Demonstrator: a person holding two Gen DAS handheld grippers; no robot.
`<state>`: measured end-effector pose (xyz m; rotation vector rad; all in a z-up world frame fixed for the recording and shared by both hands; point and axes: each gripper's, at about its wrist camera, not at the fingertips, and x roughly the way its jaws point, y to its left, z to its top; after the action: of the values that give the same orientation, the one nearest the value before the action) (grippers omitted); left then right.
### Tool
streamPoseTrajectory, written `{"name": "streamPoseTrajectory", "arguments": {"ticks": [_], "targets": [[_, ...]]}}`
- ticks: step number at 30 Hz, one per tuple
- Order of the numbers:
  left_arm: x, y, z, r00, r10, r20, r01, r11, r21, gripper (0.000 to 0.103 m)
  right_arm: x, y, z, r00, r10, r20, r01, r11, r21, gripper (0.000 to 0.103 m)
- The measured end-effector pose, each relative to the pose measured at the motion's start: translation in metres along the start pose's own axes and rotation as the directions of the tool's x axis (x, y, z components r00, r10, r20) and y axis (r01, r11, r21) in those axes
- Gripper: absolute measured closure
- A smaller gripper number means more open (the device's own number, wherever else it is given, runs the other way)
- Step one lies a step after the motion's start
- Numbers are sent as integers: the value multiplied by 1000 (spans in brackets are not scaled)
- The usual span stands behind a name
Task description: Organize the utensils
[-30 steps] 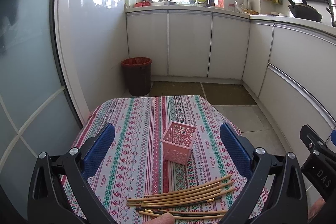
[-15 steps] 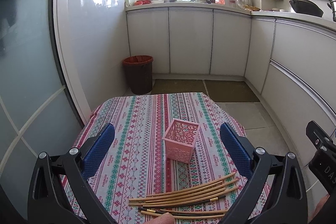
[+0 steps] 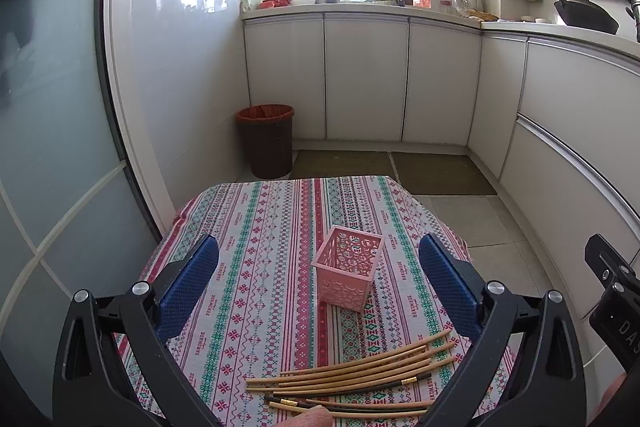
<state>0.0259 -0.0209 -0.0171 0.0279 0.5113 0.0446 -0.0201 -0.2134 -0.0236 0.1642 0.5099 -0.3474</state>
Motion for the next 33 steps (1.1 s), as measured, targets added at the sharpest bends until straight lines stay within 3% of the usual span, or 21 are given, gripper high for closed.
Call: {"name": "streamPoseTrajectory", "arguments": {"ticks": [29,33], "targets": [[5,2,-1,1000,0,-19,0,1000,6,7,4,-1,-2,1000,1,-21,-1,1000,5,7],[20,-7,-6,990,-81,-111,89,994,67,7,6,-14,1,999,2,-33,1,997,76,7]]}}
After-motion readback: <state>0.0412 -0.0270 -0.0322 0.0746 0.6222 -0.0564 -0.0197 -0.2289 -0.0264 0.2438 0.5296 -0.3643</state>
